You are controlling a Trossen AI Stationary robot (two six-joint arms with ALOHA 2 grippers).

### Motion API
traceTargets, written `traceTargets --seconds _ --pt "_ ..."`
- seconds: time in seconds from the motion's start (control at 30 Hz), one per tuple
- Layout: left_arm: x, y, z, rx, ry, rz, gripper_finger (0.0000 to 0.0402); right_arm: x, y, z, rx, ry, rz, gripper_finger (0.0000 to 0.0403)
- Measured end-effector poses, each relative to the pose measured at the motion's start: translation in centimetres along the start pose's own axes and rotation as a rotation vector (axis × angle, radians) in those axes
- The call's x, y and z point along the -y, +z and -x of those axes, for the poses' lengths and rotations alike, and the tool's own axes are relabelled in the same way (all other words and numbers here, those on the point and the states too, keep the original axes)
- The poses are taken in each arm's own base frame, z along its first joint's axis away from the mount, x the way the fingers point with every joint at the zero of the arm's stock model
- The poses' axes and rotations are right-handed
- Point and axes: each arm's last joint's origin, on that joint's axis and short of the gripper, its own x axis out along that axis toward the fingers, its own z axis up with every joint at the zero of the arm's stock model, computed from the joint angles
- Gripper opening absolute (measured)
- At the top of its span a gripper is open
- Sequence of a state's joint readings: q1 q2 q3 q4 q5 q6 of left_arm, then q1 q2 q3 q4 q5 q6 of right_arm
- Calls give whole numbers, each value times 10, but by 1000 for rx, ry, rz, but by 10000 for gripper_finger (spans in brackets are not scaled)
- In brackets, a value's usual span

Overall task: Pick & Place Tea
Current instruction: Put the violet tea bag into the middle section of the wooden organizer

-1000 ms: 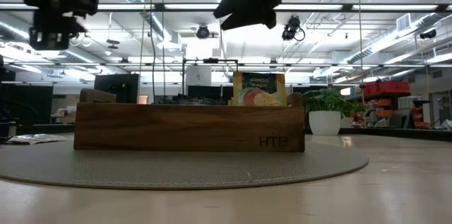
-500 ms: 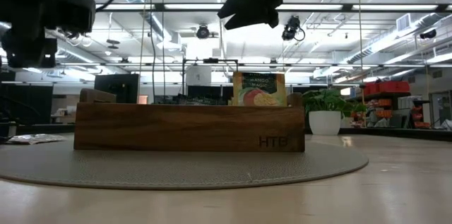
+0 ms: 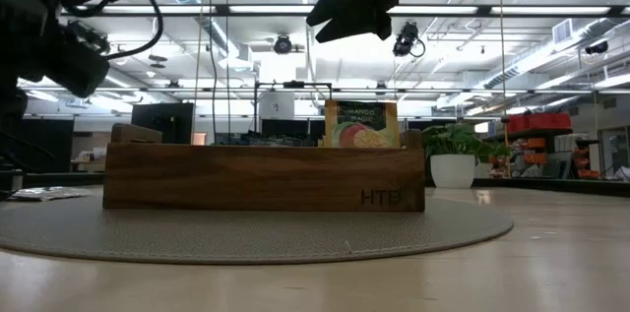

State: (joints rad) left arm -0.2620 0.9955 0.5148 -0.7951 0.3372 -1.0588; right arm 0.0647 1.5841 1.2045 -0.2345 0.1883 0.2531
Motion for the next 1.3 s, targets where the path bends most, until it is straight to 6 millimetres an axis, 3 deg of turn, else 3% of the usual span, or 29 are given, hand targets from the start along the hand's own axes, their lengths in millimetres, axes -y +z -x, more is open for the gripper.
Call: traceTargets --seconds 0.53,0.9,1.07,1.3 --pt "-8 7 -5 124 155 149 188 0 1 0 10 -1 -3 197" --pt "-4 16 -29 6 212 175 188 0 1 0 6 -2 -8 197" --pt "6 20 -33 20 119 145 188 0 0 0 3 -3 -3 197" --pt "4 16 -36 -8 161 162 188 1 0 0 1 -4 6 197"
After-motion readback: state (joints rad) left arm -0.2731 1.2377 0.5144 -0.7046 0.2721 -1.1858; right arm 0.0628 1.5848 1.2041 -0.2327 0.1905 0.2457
